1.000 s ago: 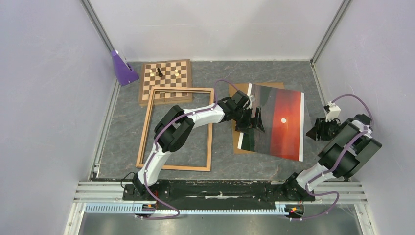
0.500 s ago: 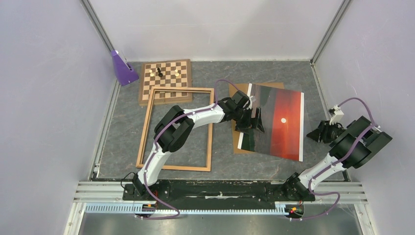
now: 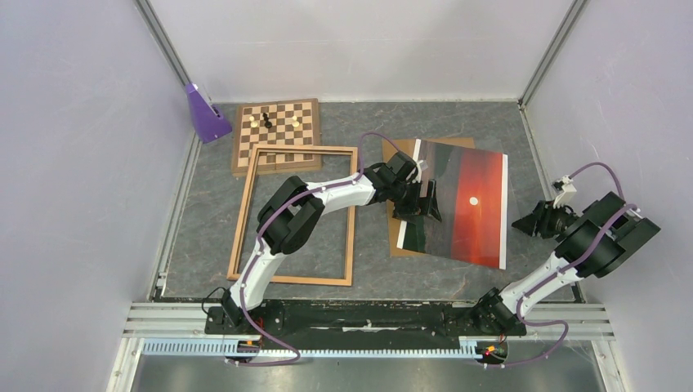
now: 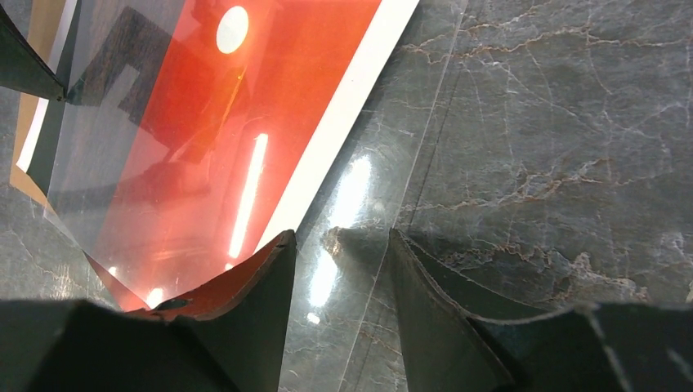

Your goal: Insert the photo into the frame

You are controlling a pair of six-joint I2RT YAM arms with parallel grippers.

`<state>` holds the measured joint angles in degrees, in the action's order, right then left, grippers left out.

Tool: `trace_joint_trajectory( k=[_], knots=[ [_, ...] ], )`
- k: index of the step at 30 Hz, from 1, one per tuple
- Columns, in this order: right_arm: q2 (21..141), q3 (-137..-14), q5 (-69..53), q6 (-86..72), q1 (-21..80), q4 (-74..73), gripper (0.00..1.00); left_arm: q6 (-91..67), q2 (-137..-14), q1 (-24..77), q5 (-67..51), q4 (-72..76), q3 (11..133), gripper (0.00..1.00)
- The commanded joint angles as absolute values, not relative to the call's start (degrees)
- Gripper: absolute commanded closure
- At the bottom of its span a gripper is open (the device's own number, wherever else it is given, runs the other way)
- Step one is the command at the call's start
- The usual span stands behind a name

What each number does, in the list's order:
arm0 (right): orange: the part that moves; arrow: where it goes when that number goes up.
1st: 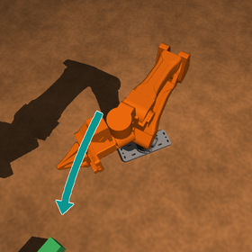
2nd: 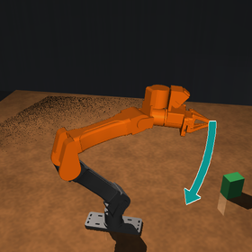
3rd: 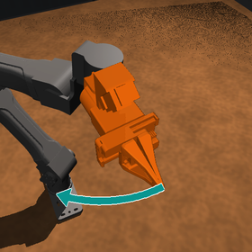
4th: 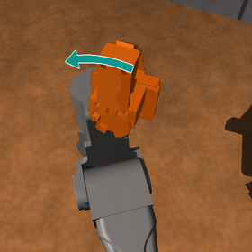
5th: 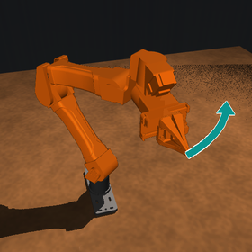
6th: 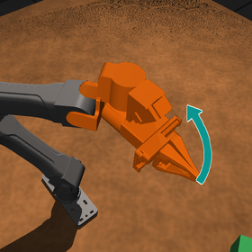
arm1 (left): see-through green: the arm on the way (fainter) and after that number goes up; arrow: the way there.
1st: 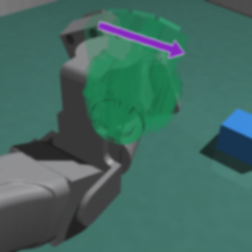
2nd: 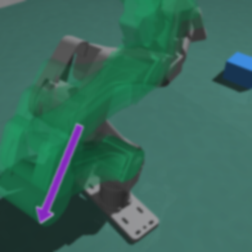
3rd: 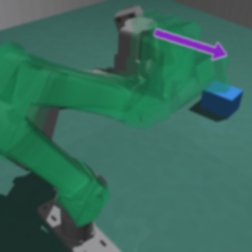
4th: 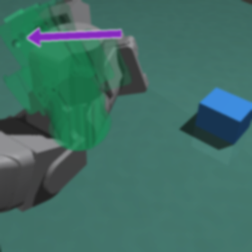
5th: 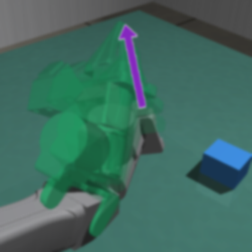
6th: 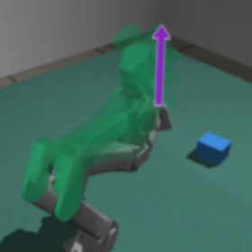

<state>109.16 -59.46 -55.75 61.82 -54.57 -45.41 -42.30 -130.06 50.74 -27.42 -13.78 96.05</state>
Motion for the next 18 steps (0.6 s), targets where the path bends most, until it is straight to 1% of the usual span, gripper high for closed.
trace_joint_trajectory(
  k=[1, 4, 10, 14, 18],
  knots=[
    [115.9, -55.3, -44.2, 61.8, -58.2, -46.9, 0.51, -38.2, -132.9, 52.2, -22.4, -15.8, 93.3, 0.03],
    [114.8, -52.9, -43.3, 62.9, -58.6, -46.7, 0.53, -38.1, -132.5, 52.2, -22.5, -15.8, 93.1, 0.03],
    [111.8, -49.9, -43.3, 65.3, -58.8, -47.6, 0.63, -37.7, -132.4, 52.2, -22.7, -15.7, 93.3, 0.03],
    [109.6, -51.0, -44.9, 67.2, -58.8, -51.4, 0.67, -37.4, -132.8, 52.2, -22.7, -15.7, 93.5, 0.03],
    [107.8, -52.8, -46.7, 68.5, -58.8, -55.3, 0.74, -37.2, -132.9, 52.2, -22.6, -15.7, 93.5, 0.03]
  ],
)
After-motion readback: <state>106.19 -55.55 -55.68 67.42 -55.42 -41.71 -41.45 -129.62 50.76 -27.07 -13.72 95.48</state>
